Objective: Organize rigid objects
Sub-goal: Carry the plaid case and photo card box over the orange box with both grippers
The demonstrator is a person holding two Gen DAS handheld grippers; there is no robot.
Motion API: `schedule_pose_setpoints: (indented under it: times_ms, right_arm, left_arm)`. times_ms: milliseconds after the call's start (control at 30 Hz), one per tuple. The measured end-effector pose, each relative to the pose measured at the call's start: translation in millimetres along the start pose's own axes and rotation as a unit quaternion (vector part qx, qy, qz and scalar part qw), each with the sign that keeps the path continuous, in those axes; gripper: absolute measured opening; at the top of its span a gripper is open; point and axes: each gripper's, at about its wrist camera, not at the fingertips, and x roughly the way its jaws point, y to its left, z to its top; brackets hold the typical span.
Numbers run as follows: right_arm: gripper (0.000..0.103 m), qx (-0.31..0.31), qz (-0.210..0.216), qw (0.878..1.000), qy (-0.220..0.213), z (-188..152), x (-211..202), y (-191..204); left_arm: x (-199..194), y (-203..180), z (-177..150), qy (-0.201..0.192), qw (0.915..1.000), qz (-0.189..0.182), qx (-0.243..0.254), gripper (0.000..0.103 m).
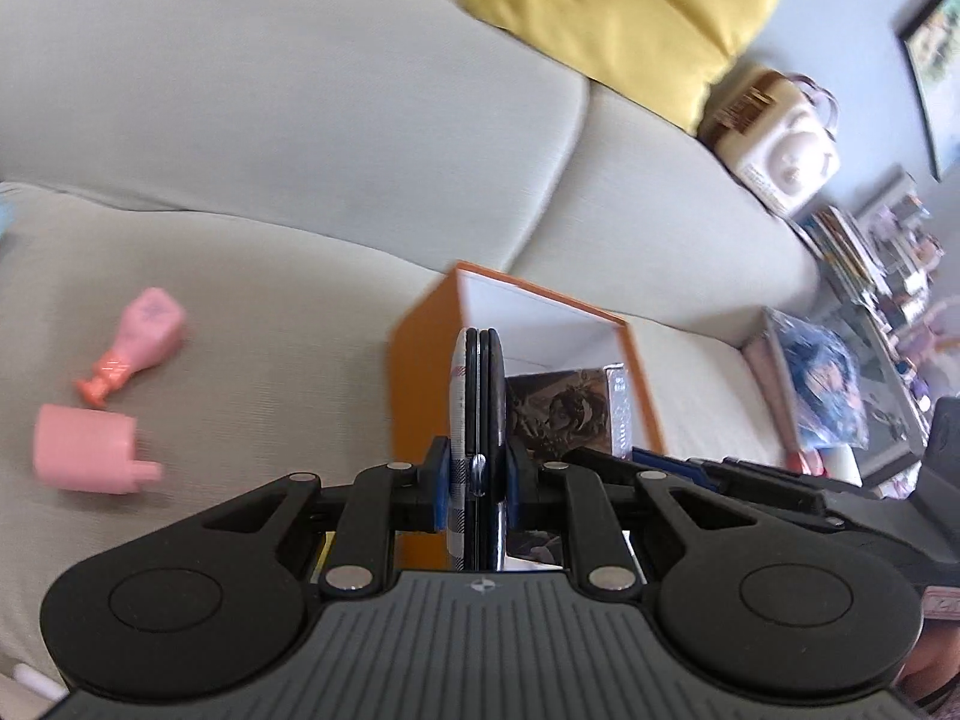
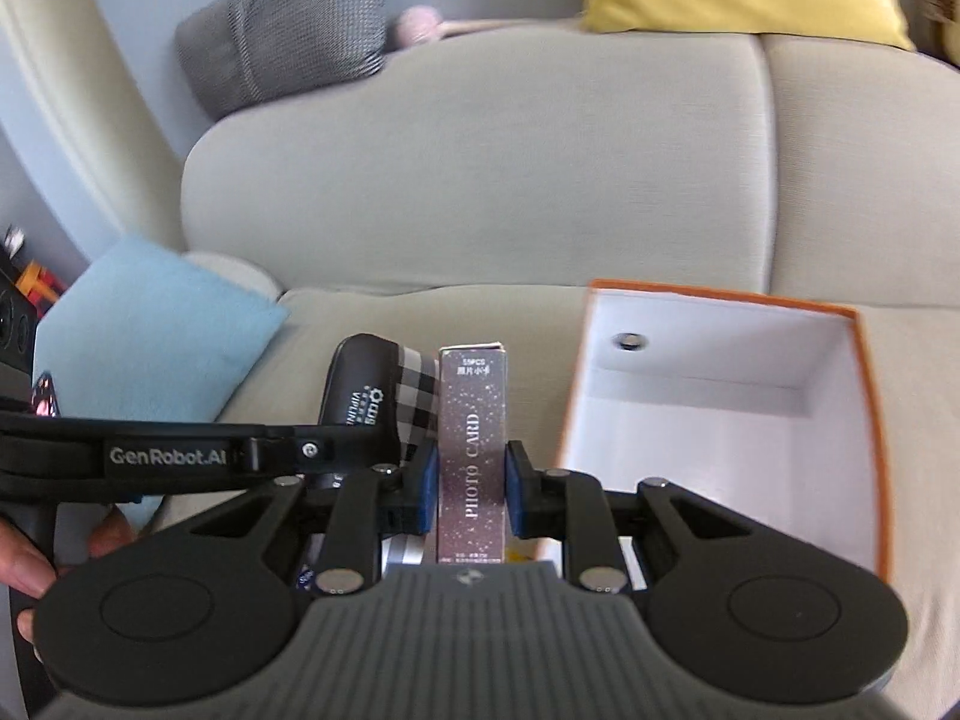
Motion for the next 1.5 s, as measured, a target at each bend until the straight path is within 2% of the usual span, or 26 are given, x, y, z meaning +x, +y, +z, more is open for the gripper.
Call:
schedule_pose_setpoints:
  times_ms: [267,500,667,900,1033,1133,1367,1500]
  right_arm:
    - [0.023,0.045,-0.025,0.999,0.0,-29.3,-23.1,-55.8]
    - [0.023,0.081,-0.024,0.996,0.014,-51.2,-20.1,-94.9]
    - [0.023,0.1,-0.013,0.995,0.016,-51.3,-16.1,-120.9]
    - [0.023,0.106,0.001,0.994,0.025,-49.4,6.4,-145.0]
    - [0.023,0.107,0.005,0.994,0.025,-49.1,14.8,-156.9]
    - [0.023,0.101,0.004,0.995,0.022,-49.0,15.7,-162.5]
    - [0.023,0.084,0.017,0.996,0.032,-50.3,24.0,-174.2]
    - [0.023,0.072,0.027,0.997,0.032,-51.9,20.6,-179.5]
  left_arm:
    - [35.2,-43.8,-10.7,0.033,0.9988,-0.009,0.035,0.019]
    - [75.9,-55.4,-15.7,0.068,0.9965,0.002,0.049,0.019]
    - [105.1,-62.1,-15.3,0.092,0.9923,0.031,0.077,0.019]
    - [141.7,-85.9,-28.4,0.128,0.9799,0.077,0.132,0.019]
    - [161.0,-87.4,-39.7,0.156,0.9754,0.096,0.123,0.019]
    - [171.3,-83.0,-47.2,0.169,0.9745,0.113,0.096,0.019]
    - [188.6,-75.0,-56.4,0.164,0.9783,0.123,0.03,0.02]
    - [191.0,-62.2,-62.7,0.171,0.9755,0.138,0.002,0.02]
